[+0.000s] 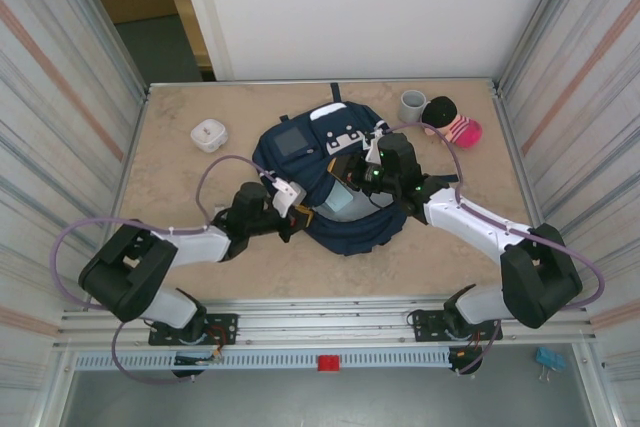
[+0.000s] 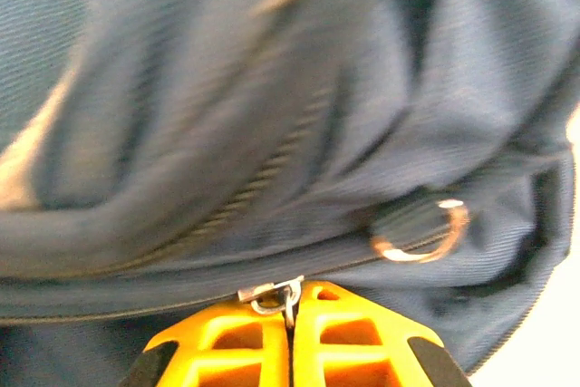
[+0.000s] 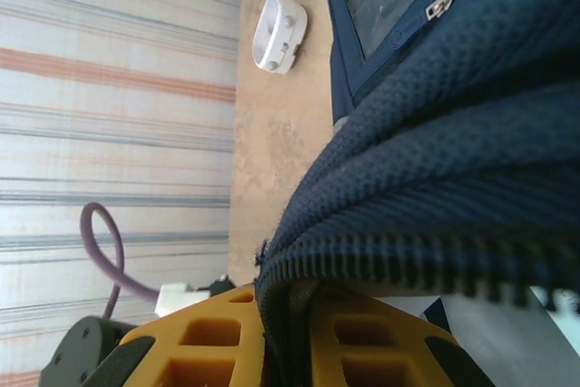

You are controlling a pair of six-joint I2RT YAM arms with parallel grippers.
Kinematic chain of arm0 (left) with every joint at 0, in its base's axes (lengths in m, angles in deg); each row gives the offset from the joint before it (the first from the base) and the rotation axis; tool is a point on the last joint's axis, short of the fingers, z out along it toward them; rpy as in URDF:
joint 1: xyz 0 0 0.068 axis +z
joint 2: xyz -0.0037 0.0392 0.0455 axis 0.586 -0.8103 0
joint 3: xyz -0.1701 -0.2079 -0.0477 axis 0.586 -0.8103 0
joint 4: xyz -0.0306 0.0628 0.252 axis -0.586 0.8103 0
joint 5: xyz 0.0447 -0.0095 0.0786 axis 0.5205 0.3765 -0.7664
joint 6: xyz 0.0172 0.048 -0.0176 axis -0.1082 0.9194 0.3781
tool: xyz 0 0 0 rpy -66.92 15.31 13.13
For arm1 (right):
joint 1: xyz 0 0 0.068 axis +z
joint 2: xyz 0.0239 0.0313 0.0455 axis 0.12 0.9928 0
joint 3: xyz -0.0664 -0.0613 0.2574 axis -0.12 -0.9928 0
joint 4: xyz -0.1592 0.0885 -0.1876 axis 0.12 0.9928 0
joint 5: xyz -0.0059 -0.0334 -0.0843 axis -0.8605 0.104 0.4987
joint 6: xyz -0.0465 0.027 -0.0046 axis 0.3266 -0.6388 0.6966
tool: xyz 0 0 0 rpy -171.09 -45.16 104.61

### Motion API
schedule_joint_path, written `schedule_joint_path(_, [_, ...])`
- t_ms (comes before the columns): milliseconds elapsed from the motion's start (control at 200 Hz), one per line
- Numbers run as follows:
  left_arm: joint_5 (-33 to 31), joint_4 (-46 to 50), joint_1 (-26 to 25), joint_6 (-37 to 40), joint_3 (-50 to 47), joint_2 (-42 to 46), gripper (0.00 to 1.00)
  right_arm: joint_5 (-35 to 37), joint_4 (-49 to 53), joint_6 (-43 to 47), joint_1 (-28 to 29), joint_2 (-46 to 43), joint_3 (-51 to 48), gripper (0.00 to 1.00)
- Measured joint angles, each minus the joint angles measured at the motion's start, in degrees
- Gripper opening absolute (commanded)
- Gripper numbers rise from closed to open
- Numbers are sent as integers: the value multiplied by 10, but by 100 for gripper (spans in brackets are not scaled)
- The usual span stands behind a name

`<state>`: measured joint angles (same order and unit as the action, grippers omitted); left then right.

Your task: Pack the student bag

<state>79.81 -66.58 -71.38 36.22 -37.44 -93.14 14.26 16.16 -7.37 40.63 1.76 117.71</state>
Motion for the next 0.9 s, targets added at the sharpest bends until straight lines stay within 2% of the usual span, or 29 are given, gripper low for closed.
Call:
schedule_joint_path(100, [-10,1,-15,-18,-5,18,0,2,0,0,0,0,0,14])
schedule_joint_path(241, [-56,0,-45,-44,-19,38,1,9,12,5,0,0,0,17])
schedule_joint_path(496, [-100,3,-90,-58,-27,48,1,-11,25,13,-23,-30,-36,44])
schedule_joint_path(591, [-107,9,-92,-58,-33,51,0,-31,36,14,-42,-45,-58,48])
schedule_joint_path(707, [-111,13,-92,-57,-38,54,0,-57,48,14,-77,-60,-86,43])
schedule_joint_path(902, [-114,17,-92,-56,-39,54,0,-95,55,14,-121,-61,-113,19])
